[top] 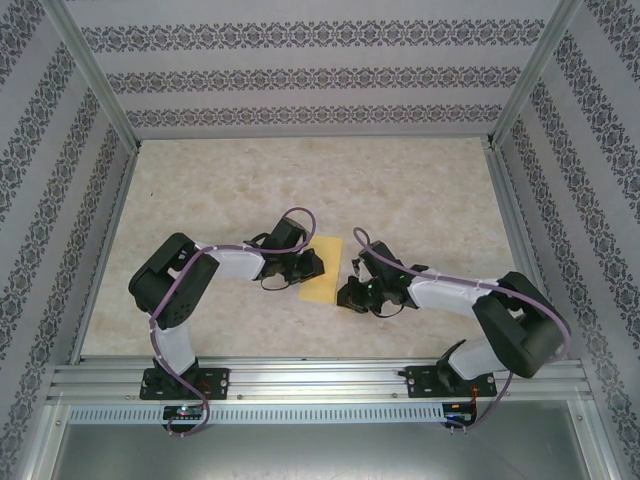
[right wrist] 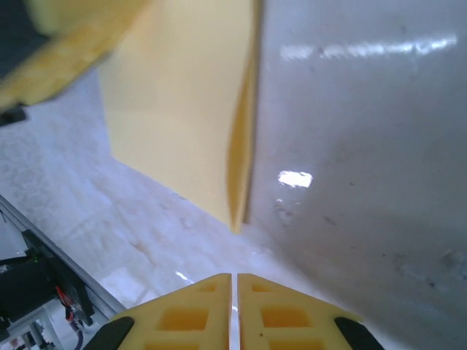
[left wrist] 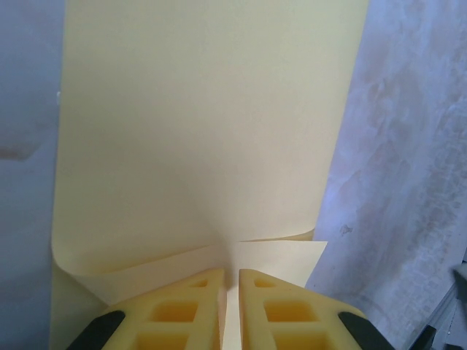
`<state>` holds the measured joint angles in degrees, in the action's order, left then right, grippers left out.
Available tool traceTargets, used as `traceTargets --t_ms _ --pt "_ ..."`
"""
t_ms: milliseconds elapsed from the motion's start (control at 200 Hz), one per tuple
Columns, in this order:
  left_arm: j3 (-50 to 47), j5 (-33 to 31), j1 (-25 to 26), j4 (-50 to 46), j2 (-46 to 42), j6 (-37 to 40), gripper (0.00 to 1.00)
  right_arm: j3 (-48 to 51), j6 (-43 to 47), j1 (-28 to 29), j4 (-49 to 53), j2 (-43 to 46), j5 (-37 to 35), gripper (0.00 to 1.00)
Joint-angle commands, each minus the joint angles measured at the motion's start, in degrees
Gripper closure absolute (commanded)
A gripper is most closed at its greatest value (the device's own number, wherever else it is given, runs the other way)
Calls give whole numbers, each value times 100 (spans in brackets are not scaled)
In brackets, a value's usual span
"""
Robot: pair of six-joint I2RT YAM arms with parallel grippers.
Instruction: Fold a paper plane with a square sheet of paper (pick it up from the middle)
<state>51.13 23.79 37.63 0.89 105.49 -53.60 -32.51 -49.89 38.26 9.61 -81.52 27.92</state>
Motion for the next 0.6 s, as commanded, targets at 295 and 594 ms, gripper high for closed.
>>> traceTargets --t_ms 295,594 --pt "-134 -165 66 -357 219 155 84 -959 -122 156 -339 -837 -234 89" --pt "-150 -72 63 -233 59 161 82 -371 -118 46 -576 -1498 -210 91"
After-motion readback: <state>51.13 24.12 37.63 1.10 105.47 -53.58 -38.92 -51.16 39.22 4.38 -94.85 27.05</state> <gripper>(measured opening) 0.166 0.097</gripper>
